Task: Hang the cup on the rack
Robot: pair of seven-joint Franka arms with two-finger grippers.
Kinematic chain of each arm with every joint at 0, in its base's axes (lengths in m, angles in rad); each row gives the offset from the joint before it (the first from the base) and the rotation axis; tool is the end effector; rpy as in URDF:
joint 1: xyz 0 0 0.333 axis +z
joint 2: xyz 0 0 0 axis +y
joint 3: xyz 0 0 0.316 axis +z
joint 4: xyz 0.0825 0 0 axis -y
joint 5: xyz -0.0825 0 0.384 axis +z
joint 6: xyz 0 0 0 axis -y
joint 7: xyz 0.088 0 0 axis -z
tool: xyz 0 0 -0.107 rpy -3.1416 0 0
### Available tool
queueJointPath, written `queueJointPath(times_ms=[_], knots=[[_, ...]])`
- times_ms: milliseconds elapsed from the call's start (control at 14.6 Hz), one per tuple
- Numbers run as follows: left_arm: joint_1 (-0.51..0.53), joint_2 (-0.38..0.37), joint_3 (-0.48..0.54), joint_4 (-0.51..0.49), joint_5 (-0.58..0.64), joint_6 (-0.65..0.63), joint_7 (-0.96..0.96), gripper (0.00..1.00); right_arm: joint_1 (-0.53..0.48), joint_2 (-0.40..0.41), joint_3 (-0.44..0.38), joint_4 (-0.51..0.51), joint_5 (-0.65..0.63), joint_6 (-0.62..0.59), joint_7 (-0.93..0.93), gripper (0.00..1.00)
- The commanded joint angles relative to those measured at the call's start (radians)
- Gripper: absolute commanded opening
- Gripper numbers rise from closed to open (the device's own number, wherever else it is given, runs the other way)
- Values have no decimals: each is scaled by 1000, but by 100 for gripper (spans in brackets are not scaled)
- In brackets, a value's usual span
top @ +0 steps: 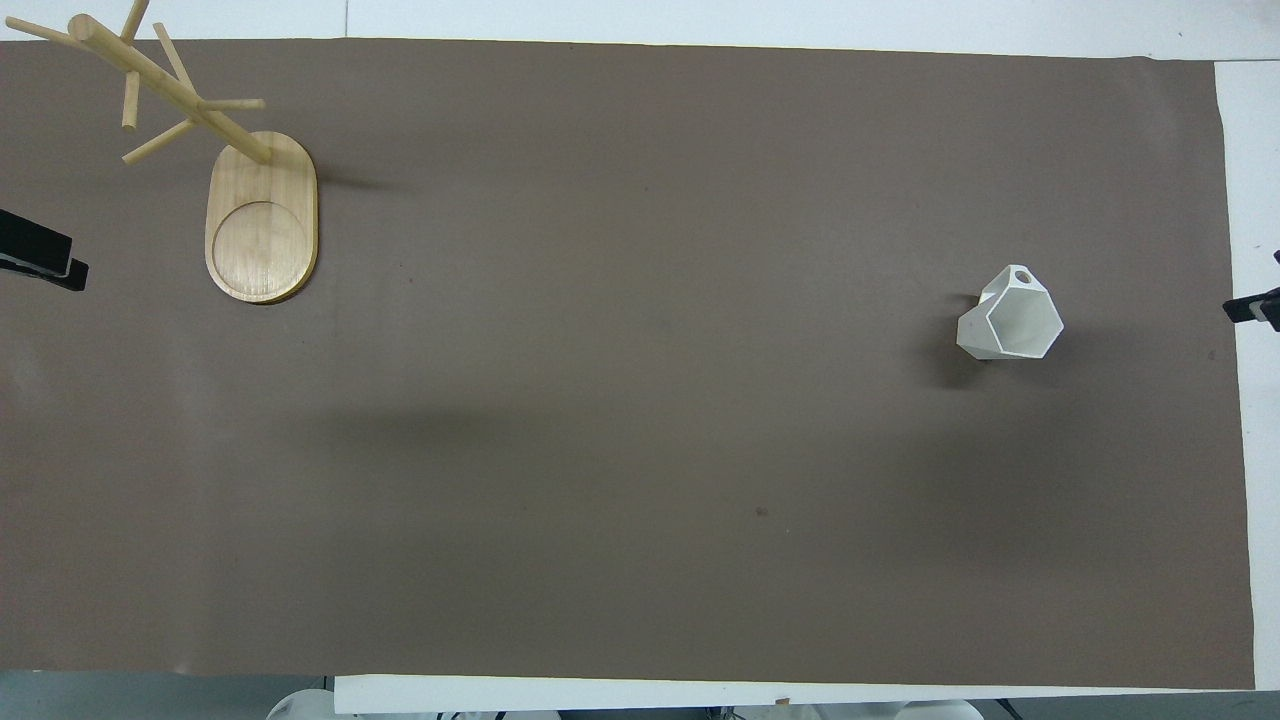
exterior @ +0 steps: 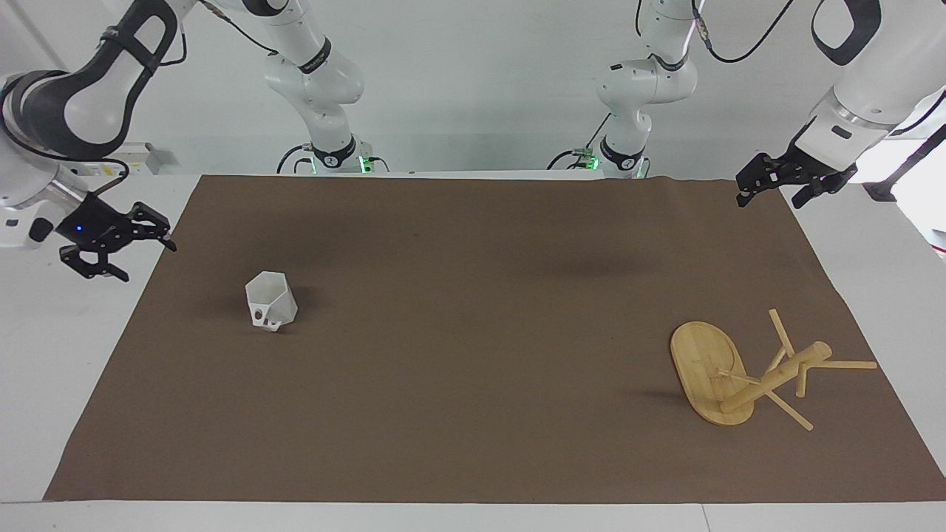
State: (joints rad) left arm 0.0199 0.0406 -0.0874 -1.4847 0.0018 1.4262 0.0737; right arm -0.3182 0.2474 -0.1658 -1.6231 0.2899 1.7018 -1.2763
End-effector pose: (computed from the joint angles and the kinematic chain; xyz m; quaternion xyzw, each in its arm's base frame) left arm 0.5509 -0.0359 0.6302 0.9963 -0.0704 -0.0494 0.0010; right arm 0.5635 -0.2560 0.4690 -0.9238 -0.3540 -0.0414 0.1398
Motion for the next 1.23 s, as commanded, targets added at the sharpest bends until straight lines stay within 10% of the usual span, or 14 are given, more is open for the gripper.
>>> queueJointPath(times_ms=[0,480,823,1165], knots=[[0,-16,0,-19,17,-1,-9,100,-76,58,11,34,131,-66,-249,100],[0,-16,0,-19,17,-1,-9,100,-180,209,9,-3,479,-255,-871,100],[0,-16,0,-19,17,-1,-9,100,-208,418,28,2,646,-404,-1055,100],[0,-16,0,-19,17,-1,-9,100,-194,441,71,-38,703,-415,-1207,100]])
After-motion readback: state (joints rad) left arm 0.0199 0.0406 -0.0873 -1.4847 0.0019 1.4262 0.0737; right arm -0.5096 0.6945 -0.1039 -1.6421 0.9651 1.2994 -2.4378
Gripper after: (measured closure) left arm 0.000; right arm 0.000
